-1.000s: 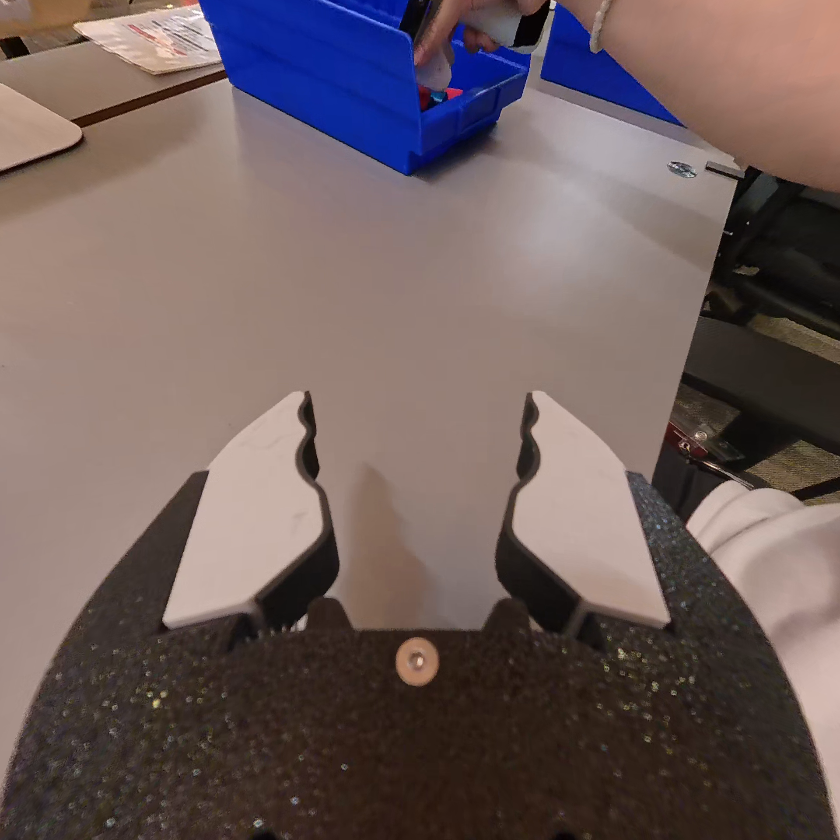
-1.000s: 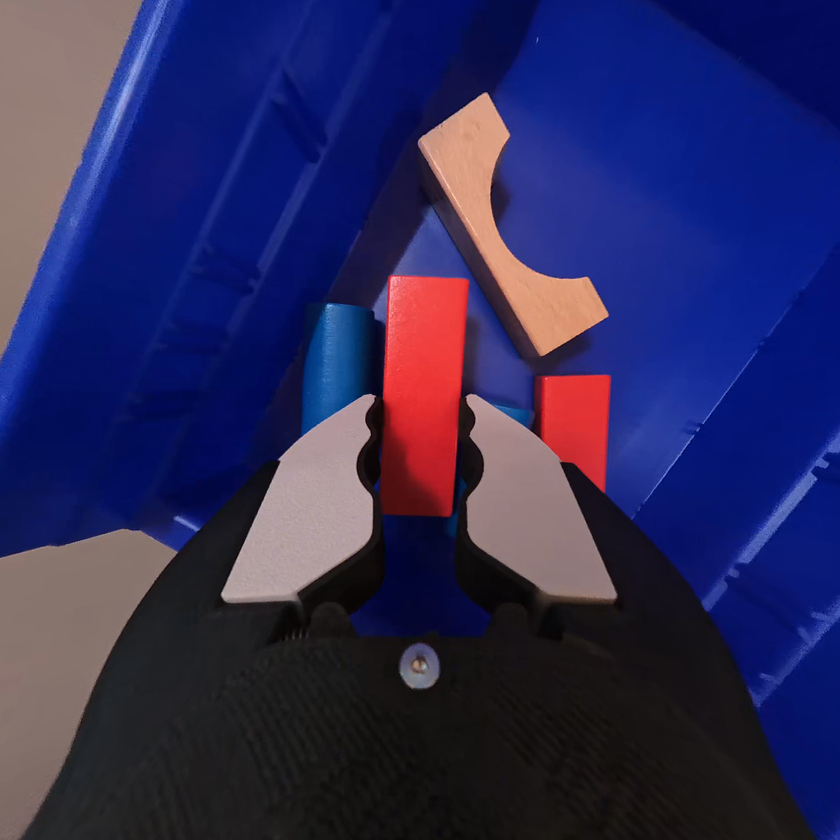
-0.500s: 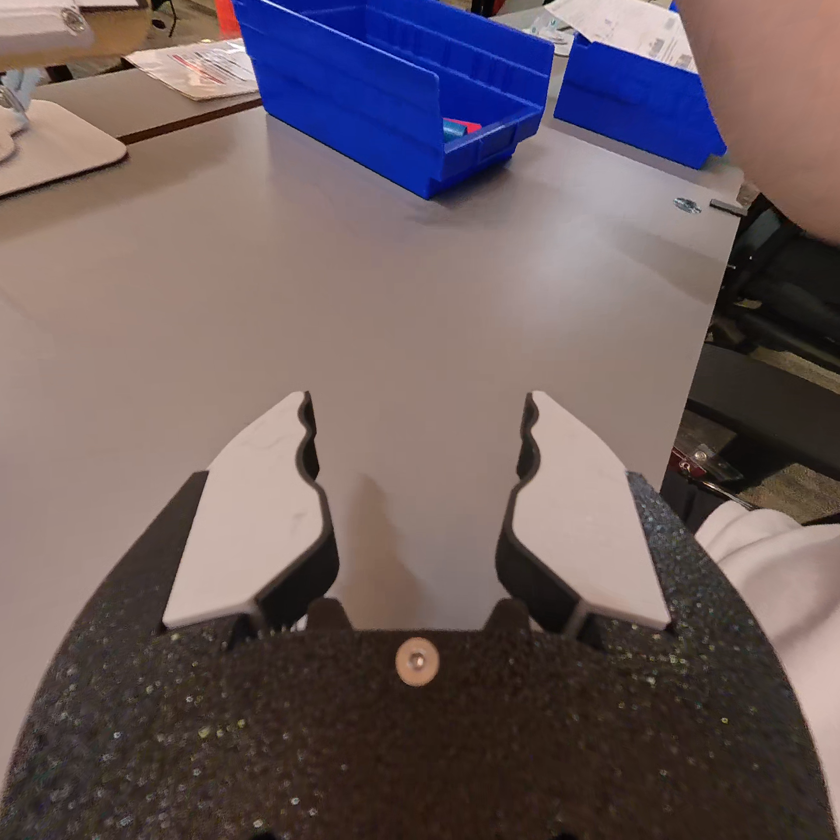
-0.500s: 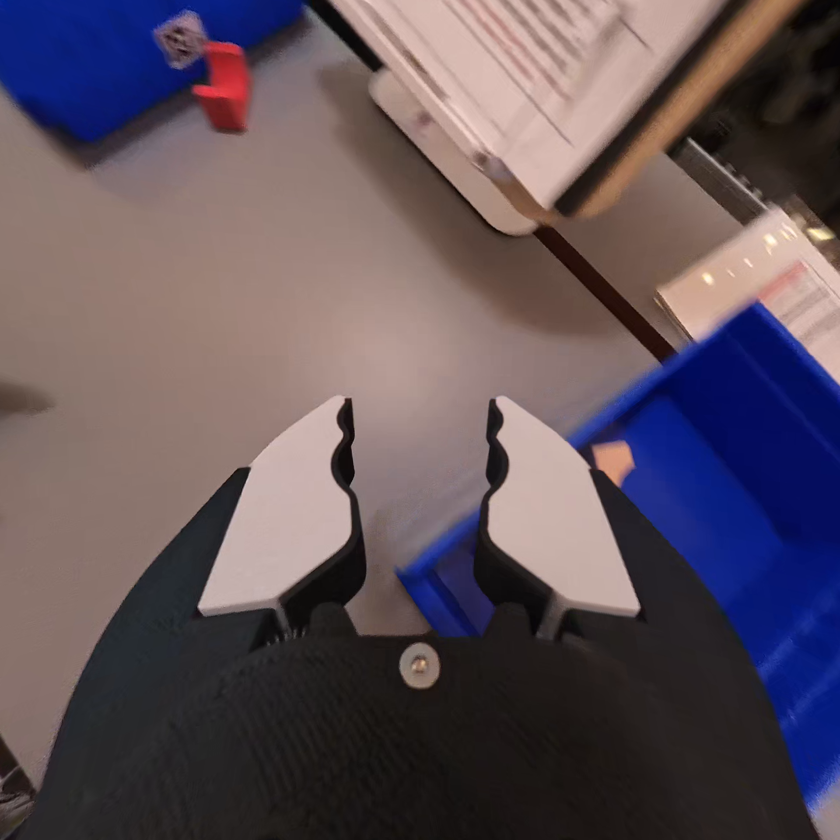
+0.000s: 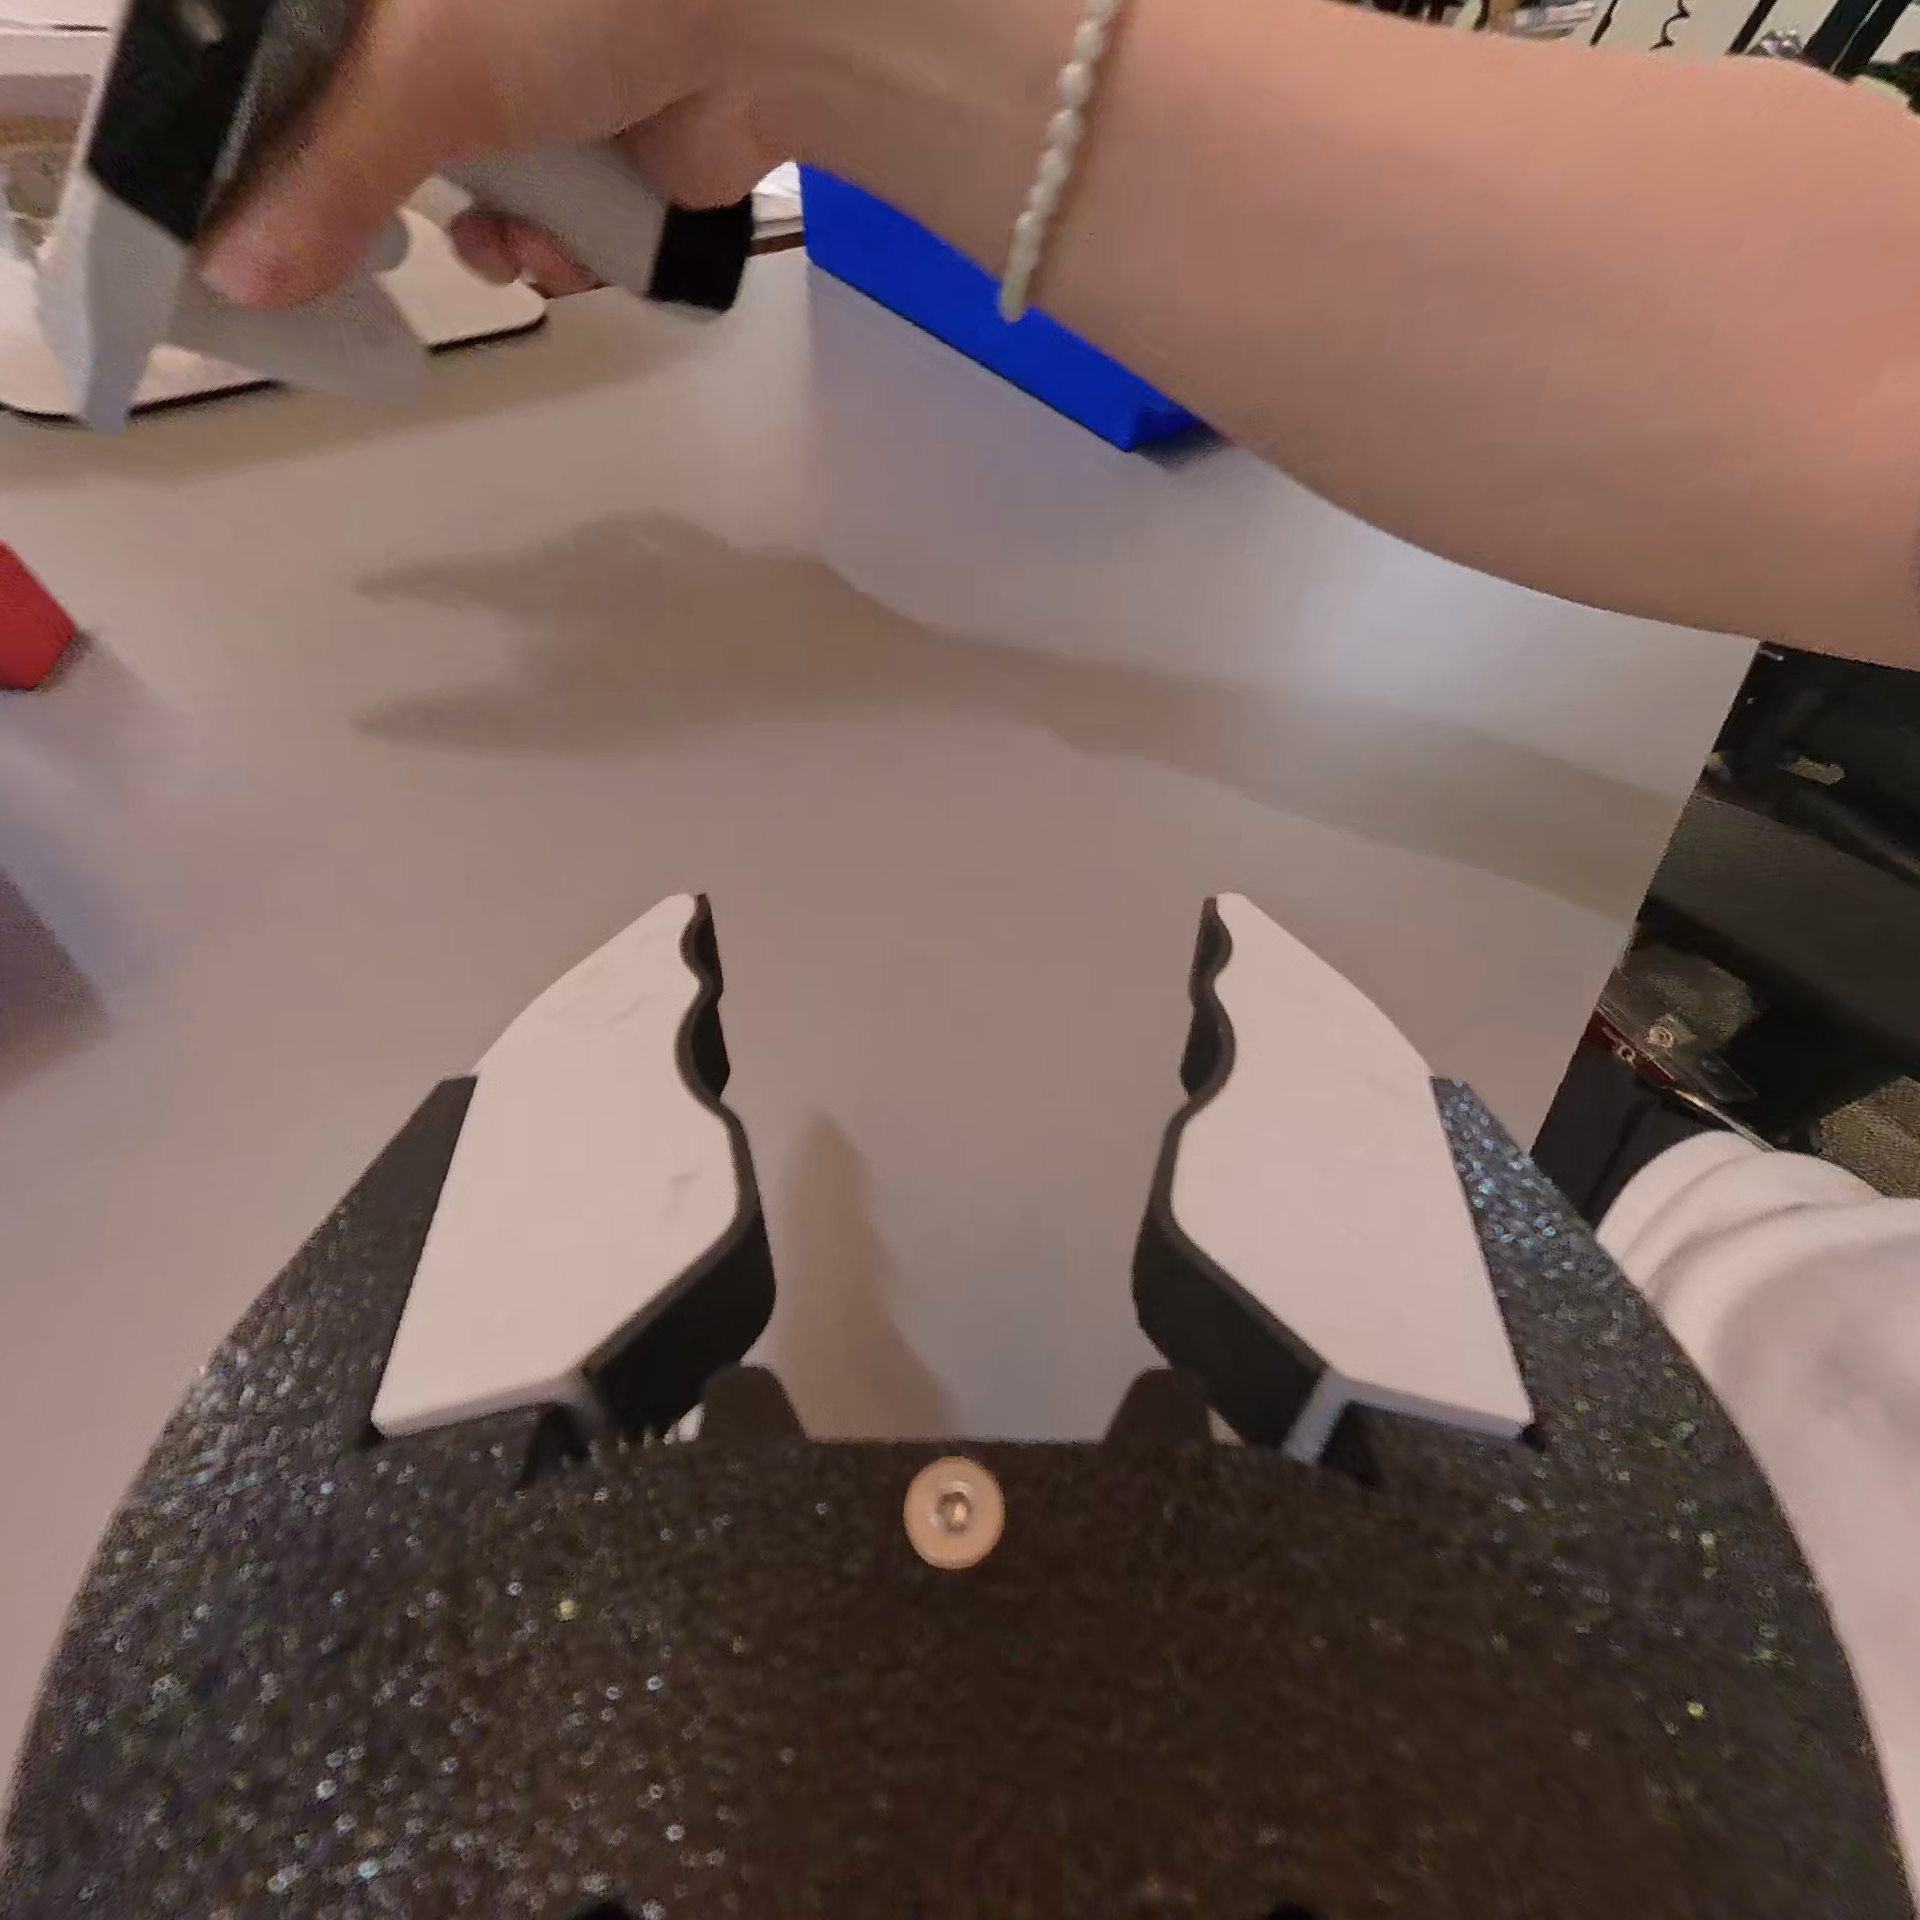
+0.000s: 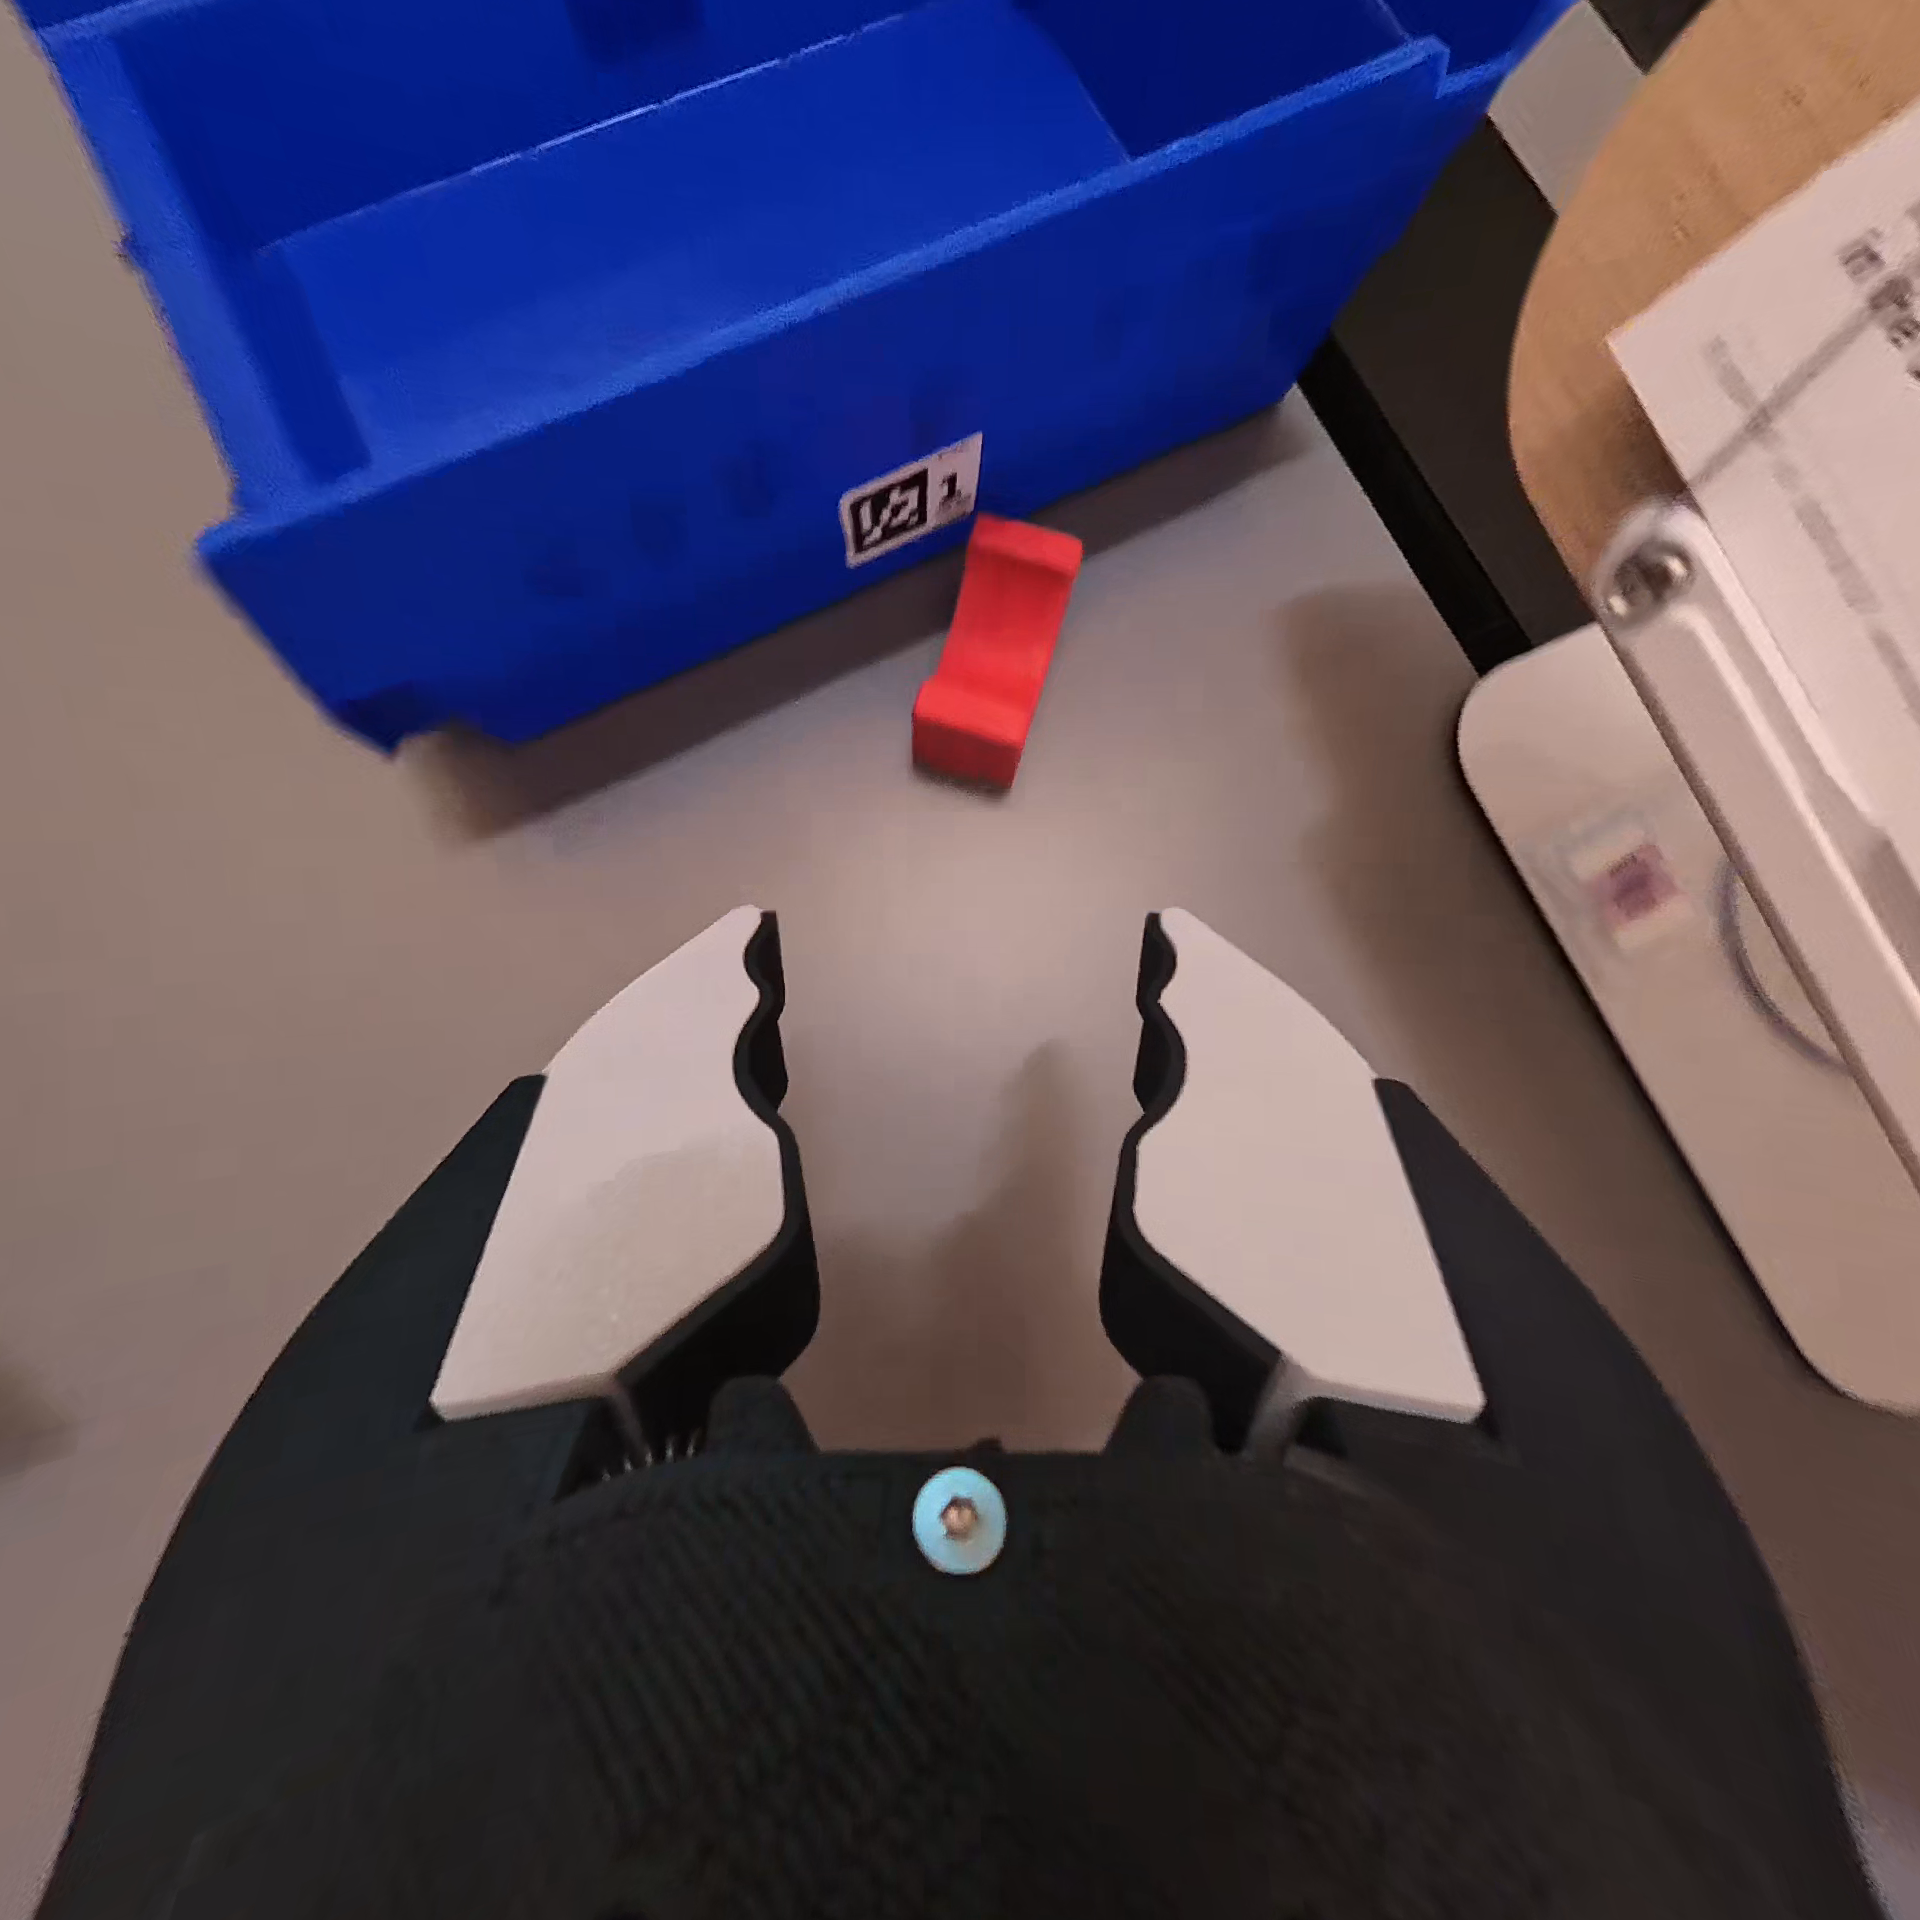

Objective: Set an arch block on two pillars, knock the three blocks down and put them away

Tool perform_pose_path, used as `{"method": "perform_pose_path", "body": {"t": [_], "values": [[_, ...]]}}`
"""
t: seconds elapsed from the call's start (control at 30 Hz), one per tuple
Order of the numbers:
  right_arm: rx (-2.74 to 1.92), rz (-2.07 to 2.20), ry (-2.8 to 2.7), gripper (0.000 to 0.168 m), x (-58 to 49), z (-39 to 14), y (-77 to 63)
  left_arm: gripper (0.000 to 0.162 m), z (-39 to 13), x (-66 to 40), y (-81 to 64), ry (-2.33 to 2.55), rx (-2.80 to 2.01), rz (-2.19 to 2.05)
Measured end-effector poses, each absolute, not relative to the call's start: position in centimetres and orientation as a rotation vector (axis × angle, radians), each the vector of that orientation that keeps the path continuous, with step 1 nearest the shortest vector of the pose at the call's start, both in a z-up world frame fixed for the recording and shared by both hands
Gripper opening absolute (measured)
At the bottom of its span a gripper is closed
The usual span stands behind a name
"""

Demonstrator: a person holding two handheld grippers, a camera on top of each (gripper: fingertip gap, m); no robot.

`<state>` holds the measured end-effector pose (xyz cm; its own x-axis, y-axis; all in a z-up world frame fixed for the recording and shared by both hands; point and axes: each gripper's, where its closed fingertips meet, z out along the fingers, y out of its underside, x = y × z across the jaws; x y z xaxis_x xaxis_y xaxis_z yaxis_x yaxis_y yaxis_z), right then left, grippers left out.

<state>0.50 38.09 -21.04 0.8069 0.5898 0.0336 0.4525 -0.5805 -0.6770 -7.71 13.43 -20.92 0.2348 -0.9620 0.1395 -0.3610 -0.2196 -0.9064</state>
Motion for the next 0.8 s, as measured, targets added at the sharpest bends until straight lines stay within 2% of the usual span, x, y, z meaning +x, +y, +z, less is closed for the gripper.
{"method": "perform_pose_path", "body": {"t": [0.3,0.37,0.4,0.43,0.63,0.8], "values": [[-2.456,0.22,-0.698,0.068,-4.1,-27.6,43.7,0.086,-21.5,-11.0,14.9,1.149,-1.766,-0.977],[-2.487,0.139,-0.706,0.062,-3.3,-28.6,44.0,0.086,-21.8,-11.5,15.1,1.139,-1.777,-0.979],[-2.486,0.118,-0.718,0.051,-3.1,-28.9,44.1,0.086,-21.8,-11.7,15.2,1.132,-1.78,-0.983],[-2.46,0.155,-0.728,0.036,-3.4,-28.7,44.2,0.086,-21.9,-11.9,15.3,1.126,-1.783,-0.99],[-2.447,0.125,-0.812,0.036,-2.4,-28.2,42.7,0.086,-22.1,-11.6,15.4,1.109,-1.79,-1.031],[-2.318,0.133,-0.78,0.036,0.6,-23.2,38.9,0.086,-21.9,-10.8,14.7,1.135,-1.776,-1.035]]}}
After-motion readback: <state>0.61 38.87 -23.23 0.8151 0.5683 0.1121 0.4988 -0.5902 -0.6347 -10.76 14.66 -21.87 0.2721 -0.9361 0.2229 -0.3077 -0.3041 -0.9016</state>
